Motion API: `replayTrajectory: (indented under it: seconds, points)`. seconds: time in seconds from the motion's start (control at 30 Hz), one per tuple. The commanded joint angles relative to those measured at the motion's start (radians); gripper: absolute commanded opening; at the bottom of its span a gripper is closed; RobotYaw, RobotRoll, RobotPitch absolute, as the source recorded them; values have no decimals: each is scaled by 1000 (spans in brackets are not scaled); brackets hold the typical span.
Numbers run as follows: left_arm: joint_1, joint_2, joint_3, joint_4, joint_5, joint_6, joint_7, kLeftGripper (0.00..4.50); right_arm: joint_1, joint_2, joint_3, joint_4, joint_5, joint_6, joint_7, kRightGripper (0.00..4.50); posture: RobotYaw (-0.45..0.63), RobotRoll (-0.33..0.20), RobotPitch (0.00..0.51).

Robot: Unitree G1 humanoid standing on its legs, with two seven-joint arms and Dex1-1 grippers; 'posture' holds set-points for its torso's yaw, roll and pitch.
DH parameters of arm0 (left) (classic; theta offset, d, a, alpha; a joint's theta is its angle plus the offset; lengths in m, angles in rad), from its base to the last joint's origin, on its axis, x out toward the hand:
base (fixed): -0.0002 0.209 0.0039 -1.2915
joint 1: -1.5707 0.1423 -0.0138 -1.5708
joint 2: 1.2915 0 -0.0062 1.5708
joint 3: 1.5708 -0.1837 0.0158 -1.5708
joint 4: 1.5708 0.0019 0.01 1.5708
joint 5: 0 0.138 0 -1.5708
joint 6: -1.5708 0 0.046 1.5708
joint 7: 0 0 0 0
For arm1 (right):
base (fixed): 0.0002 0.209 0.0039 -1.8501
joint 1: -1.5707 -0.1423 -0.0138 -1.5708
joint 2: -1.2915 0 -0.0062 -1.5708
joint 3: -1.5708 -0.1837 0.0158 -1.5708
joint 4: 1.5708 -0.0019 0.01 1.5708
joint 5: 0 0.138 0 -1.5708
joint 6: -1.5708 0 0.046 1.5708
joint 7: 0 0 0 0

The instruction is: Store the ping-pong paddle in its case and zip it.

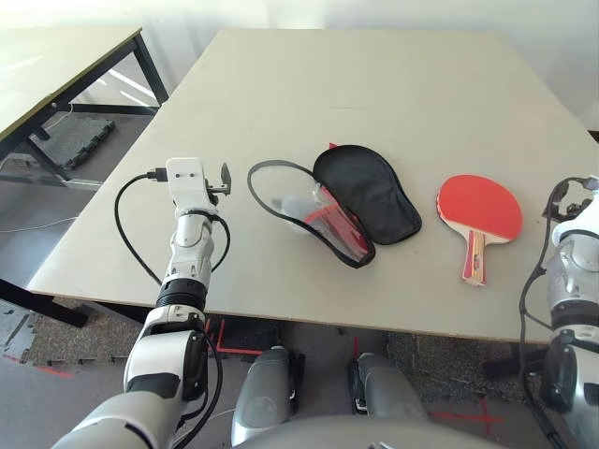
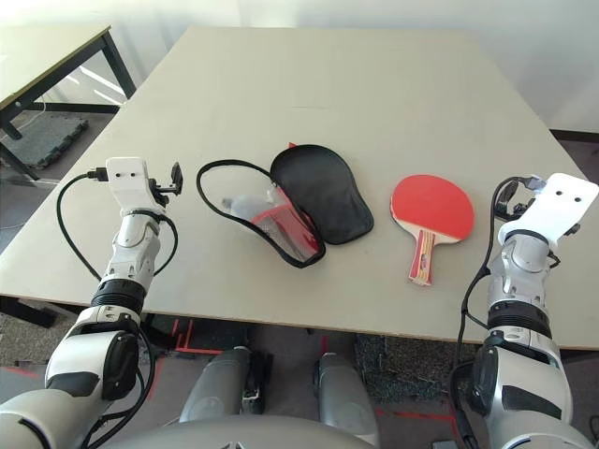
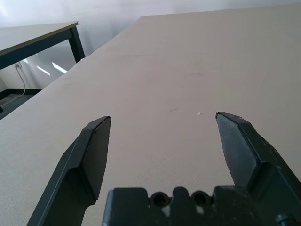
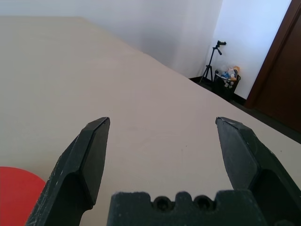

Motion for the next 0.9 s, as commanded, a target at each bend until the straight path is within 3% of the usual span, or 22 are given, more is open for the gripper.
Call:
replayTrajectory:
  seconds: [0.03, 0.2, 0.4, 0.67, 0.9]
  points:
    - [-7, -7, -3, -4, -3, 3, 0, 4500, 0, 3, 0, -16, 1, 17, 7, 4452, 46, 0, 71]
    - [-22, 3, -13, -18, 8, 12, -5, 4500, -5, 9, 21, -85, 5, 88, 33, 4452, 45, 0, 76]
    - [-63, 46, -12, -49, -13, 83, -72, 4500, 3, 29, 37, -319, 19, 374, 7, 4452, 36, 0, 79]
    - [-159, 133, -56, -106, -24, 162, -294, 4500, 23, 37, 30, -843, 133, 1172, -23, 4452, -5, 0, 87]
    - [-225, 179, -100, -162, -75, 219, -565, 4500, -55, 50, 0, -1080, 147, 1766, -24, 4452, -27, 0, 118]
